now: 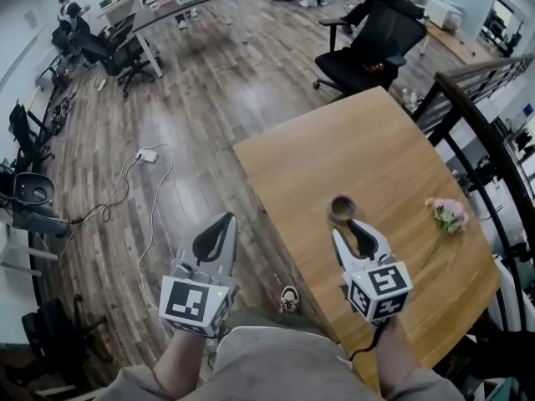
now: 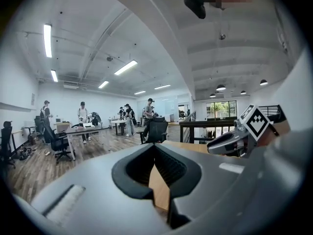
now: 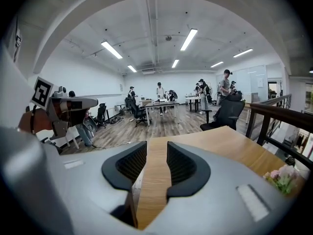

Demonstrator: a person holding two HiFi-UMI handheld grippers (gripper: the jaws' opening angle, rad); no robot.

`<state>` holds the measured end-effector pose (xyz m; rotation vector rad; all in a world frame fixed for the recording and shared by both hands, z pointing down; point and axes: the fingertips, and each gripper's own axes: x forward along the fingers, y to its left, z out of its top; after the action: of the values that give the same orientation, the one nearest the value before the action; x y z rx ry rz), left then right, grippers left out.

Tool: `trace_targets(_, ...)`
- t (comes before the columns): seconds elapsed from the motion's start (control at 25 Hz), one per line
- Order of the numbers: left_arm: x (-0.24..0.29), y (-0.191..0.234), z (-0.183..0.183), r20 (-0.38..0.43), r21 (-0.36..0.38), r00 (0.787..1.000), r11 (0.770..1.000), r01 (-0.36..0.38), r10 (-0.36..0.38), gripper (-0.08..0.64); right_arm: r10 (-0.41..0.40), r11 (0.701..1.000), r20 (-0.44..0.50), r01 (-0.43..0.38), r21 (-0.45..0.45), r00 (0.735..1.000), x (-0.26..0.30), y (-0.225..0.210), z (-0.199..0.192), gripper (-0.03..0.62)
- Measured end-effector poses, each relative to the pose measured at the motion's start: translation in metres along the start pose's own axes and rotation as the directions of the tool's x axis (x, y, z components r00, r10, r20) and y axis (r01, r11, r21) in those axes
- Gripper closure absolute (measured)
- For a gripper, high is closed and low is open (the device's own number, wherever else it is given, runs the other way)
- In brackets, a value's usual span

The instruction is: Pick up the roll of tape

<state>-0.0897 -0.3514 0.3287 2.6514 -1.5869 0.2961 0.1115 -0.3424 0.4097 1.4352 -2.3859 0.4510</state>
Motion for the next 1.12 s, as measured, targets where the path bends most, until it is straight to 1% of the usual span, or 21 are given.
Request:
trace_targets(0.16,0.015,0.002,-0.004,-0.031,-0.004,0.999,1.000,-0.019,0.019,0.558,0.006,1.000,-0.028,-0.006,0.013,1.000,0.014,-0.015,-0.006,0.480)
trace_targets(0.28,0.026,0.004,-0.012,-0.042,-0.003,0.999,1.000,-0.009,0.009,0.558,0.004,1.000,-0.057,-0.003,0.020,0.998,0.030,-0.025,-0.013,0.480)
trace_targets(0.52,0.047,0.010,-0.039,-0.097,-0.013,0.995,1.000,0.009,-0.010,0.558,-0.015,0.998,-0.148,0.024,0.058,0.989,0.066,-0.048,-0.047,0.480)
trace_targets(0.68,0.058,0.016,-0.057,-0.131,-0.050,0.991,0.999,0.005,-0.012,0.558,-0.030,0.996,-0.204,0.045,0.072,0.979,0.090,-0.059,-0.070,0.480)
trace_targets(0.8,0.068,0.022,-0.075,-0.144,-0.056,0.989,0.998,0.010,-0.018,0.558,-0.044,0.996,-0.249,0.060,0.059,0.967,0.108,-0.067,-0.090,0.480)
trace_targets(1.0,0.091,0.026,-0.113,-0.157,-0.039,0.987,0.999,0.036,-0.042,0.558,-0.080,0.994,-0.305,0.097,0.041,0.949,0.136,-0.085,-0.127,0.480)
trace_targets(1.12,0.100,0.027,-0.142,-0.185,-0.041,0.981,0.998,0.050,-0.056,0.558,-0.099,0.992,-0.324,0.117,0.037,0.941,0.148,-0.093,-0.147,0.480)
